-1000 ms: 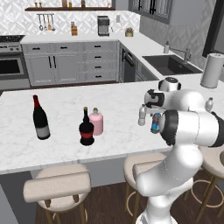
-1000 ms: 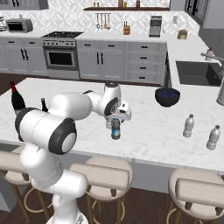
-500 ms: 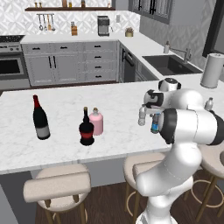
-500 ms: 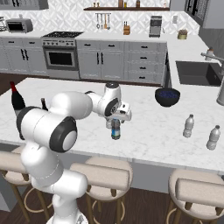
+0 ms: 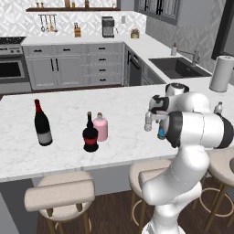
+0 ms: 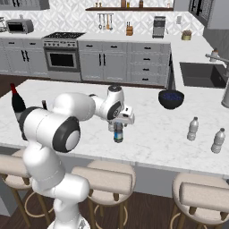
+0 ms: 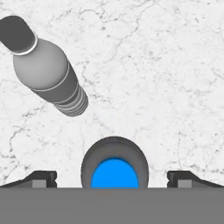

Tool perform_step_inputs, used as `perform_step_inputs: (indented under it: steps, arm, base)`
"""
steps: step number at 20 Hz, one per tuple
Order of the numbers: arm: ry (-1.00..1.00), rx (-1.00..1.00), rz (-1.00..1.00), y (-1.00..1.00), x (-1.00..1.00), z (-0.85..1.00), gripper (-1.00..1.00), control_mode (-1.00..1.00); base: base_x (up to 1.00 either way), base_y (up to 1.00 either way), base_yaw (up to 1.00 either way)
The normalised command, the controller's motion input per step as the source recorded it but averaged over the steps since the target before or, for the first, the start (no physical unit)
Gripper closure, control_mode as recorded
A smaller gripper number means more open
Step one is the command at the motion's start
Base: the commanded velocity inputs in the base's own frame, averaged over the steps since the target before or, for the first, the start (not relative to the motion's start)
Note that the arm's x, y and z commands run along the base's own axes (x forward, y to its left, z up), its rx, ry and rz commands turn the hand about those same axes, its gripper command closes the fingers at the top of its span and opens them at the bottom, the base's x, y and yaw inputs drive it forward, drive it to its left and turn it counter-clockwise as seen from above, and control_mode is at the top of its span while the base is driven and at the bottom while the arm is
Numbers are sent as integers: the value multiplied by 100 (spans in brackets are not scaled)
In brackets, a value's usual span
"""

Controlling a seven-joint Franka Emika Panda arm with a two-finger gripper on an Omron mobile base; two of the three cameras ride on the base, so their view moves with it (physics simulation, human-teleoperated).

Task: Move the plastic bottles in the middle to the plastics group, and the glass bottles in the middle to the glass group.

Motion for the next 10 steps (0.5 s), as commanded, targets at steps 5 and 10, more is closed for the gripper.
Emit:
perform_step_inputs:
  steps: [5,10]
  arm:
    - [0,0,0,0,3,-7,-100,-100]
    - [0,0,0,0,0,3,100,-100]
  base:
    - [0,0,0]
    - [0,0,0]
